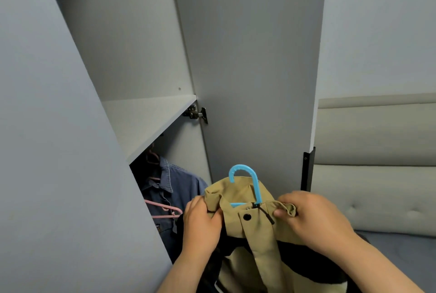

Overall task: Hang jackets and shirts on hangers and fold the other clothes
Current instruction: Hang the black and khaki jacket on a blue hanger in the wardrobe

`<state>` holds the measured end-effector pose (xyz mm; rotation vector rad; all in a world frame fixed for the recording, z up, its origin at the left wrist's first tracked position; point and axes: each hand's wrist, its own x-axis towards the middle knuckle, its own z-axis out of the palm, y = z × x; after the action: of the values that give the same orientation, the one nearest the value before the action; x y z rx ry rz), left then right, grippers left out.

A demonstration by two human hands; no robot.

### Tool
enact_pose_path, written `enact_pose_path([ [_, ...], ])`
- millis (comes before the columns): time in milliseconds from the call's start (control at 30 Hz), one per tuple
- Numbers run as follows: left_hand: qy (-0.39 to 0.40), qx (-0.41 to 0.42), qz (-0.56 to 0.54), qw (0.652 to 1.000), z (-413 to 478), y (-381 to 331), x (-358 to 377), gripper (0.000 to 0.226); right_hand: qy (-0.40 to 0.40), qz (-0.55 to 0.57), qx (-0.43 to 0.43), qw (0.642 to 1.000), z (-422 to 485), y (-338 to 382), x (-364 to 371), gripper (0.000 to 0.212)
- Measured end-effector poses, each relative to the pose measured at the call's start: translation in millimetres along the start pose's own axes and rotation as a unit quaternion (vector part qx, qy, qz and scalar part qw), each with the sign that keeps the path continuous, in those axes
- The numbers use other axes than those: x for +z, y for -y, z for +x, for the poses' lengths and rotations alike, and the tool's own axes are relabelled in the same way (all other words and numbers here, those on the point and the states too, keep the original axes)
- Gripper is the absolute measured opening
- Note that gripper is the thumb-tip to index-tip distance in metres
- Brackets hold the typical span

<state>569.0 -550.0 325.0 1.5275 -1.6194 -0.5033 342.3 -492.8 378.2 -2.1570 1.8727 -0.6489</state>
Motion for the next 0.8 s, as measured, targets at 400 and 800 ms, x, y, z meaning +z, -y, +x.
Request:
enact_pose_path([
  [400,-0.046,0.041,0.024,0.998,30.1,-2.9,-3.2,0.019,-0.055,0.028,0.024,0.998,20.2,3.8,7.1,0.013],
  [800,-0.103,0.09,-0.012,0.99,60.5,60.6,55.8,0.027,-0.089,-0.095,-0.026,0.991,53.6,-29.8,38.7,0.013],
])
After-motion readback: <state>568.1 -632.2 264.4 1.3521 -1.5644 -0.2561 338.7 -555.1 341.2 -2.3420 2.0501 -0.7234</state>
